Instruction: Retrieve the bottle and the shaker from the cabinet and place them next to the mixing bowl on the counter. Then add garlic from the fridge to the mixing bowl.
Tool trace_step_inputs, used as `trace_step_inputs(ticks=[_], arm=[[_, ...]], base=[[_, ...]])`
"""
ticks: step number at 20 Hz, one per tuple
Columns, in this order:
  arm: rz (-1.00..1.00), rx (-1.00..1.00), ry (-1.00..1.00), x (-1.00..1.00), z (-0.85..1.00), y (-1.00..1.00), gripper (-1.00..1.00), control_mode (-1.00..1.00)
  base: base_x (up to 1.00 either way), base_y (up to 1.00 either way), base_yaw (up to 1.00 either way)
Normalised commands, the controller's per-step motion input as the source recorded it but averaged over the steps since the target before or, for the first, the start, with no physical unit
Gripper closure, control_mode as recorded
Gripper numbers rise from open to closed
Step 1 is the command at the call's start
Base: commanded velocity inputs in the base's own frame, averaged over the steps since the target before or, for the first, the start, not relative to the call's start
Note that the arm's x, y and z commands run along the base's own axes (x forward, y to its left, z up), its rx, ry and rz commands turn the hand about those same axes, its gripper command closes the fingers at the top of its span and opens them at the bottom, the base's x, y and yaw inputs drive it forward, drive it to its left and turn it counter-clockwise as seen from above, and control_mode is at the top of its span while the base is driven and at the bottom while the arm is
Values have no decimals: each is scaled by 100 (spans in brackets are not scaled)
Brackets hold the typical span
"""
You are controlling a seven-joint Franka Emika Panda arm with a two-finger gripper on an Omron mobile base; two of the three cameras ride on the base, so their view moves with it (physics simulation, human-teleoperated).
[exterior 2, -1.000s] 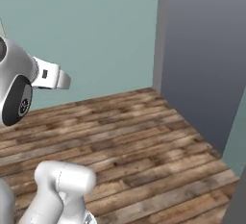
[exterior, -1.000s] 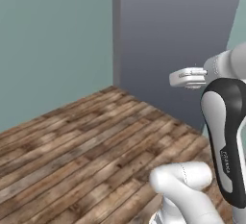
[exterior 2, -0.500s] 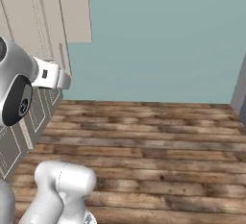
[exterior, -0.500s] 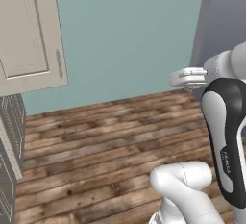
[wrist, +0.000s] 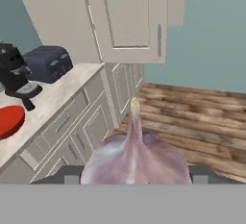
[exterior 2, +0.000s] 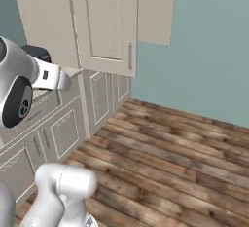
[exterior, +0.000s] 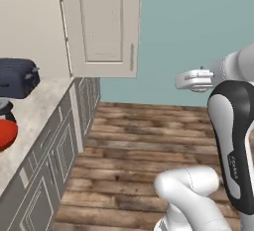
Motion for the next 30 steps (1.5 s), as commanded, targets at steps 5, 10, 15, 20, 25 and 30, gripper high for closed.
trace_step_inputs(ticks=[5, 10, 15, 20, 25, 30], arm=[[0, 0, 0, 0, 0, 0, 100, 100], [0, 0, 0, 0, 0, 0, 100, 100], [0, 0, 0, 0, 0, 0, 100, 100], [0, 0, 0, 0, 0, 0, 100, 100], [0, 0, 0, 0, 0, 0, 100, 100], [0, 0, 0, 0, 0, 0, 100, 100]], base=[[3, 1, 65], [46, 0, 65], [60, 0, 66], [47, -4, 68], [52, -37, 69], [32, -86, 44]])
